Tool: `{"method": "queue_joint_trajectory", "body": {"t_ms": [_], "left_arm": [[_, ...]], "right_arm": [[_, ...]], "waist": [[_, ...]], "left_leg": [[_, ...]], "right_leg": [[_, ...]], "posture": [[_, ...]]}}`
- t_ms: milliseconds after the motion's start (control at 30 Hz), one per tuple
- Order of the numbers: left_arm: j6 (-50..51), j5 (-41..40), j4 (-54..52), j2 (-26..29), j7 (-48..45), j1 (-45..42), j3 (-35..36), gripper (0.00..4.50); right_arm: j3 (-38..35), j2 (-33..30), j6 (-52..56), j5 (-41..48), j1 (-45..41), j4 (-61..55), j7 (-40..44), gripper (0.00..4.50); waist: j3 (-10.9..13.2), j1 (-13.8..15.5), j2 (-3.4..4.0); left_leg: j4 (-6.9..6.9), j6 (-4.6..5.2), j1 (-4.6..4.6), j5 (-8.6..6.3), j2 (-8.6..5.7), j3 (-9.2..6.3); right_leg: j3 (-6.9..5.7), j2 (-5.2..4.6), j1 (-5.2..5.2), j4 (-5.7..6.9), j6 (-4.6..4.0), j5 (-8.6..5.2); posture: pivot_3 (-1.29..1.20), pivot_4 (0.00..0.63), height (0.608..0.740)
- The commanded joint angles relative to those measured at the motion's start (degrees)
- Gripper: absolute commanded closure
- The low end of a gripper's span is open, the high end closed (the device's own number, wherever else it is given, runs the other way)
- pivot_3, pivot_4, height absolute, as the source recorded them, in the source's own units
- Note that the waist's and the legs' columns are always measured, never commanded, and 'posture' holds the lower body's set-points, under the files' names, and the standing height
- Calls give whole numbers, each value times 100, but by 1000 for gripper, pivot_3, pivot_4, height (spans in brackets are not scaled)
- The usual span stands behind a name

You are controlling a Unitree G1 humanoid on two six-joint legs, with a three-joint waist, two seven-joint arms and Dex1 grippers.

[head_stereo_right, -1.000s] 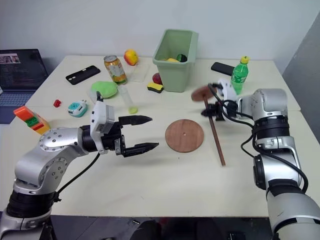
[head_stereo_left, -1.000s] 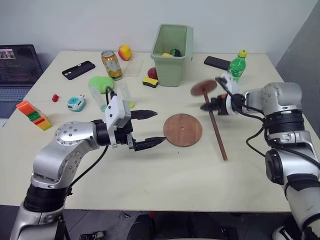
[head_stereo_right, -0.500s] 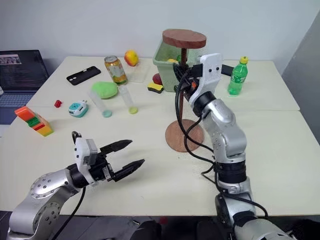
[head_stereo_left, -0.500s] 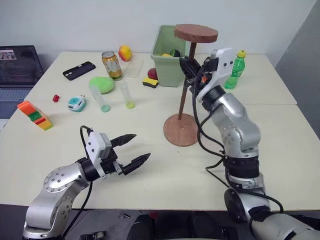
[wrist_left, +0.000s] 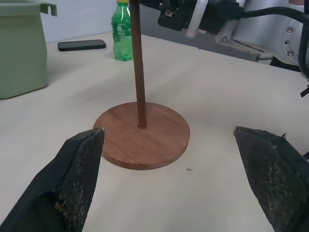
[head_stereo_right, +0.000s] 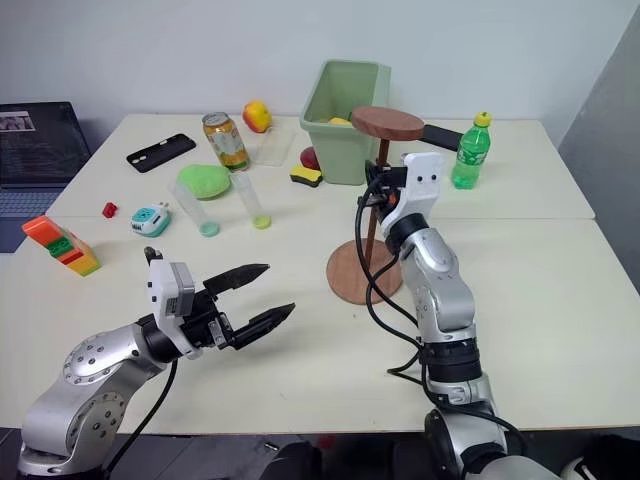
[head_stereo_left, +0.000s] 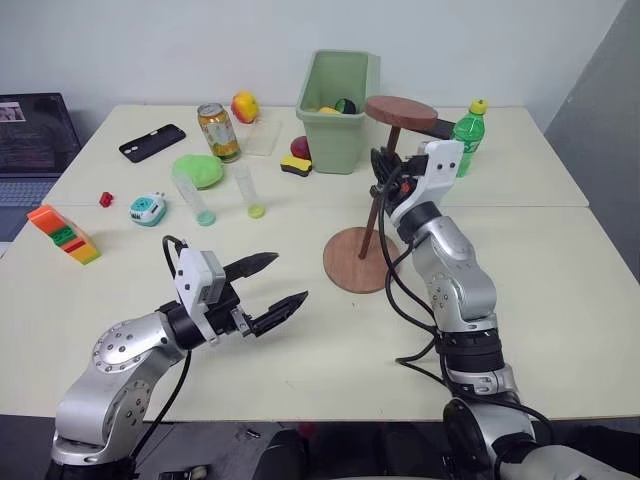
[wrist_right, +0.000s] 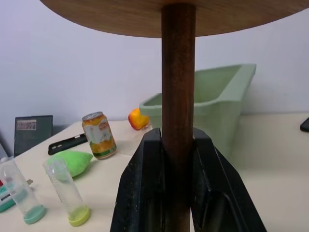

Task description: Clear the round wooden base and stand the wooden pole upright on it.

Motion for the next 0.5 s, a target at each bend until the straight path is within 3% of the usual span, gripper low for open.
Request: {"method": "queue_joint_trajectory", "body": {"t_ms": [33, 500], "left_arm": [[-110, -16, -58, 48, -54, -76, -22, 0], [-146, -33, -124, 23, -10, -78, -59, 0]], "right_arm": [[-83, 79, 144, 172, -20, -122, -110, 4239], [452, -385, -759, -490, 62, 241, 219, 4239]], "waist": [[0, 1, 0], [-1, 5, 1]], "left_leg": [[0, 0, 0, 0, 0, 0], [-2, 1, 4, 0, -1, 2]], "right_leg": [[-1, 0, 1, -1, 0, 0], [0, 1, 3, -2, 0, 0]], "posture": [[0, 150, 740], [0, 150, 740]]}}
